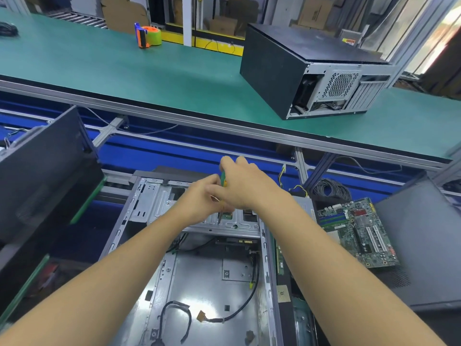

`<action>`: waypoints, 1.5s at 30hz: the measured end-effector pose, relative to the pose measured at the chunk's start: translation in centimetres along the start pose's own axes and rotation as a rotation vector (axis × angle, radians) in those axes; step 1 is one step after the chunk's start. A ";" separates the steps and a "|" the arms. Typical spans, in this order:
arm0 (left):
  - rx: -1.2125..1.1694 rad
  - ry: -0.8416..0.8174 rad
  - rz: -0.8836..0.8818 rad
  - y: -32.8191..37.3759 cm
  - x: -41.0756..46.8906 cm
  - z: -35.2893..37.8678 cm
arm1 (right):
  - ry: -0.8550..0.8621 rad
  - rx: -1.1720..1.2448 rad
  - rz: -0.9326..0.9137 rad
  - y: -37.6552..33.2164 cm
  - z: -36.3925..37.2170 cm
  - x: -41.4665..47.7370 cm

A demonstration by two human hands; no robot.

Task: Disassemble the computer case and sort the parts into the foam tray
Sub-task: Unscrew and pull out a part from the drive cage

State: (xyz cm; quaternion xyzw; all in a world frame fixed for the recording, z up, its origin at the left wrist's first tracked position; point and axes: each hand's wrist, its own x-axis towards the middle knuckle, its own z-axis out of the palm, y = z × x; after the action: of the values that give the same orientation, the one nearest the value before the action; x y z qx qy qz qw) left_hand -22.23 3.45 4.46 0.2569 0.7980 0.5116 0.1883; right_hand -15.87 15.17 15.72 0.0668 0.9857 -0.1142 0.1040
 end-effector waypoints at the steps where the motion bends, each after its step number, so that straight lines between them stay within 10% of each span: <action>1: 0.035 0.004 -0.003 0.2 0.1 0.2 | 0.036 -0.027 0.053 -0.2 0.2 -0.1; 45: -0.107 -0.147 0.112 -0.8 0.1 -1.9 | -0.054 0.192 -0.033 0.4 -0.1 -0.4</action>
State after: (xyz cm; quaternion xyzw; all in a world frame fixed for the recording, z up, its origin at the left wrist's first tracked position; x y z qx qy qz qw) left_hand -23.57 1.90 4.52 0.3274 0.7379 0.5431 0.2310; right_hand -15.46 15.48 15.77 0.0570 0.9680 -0.2118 0.1217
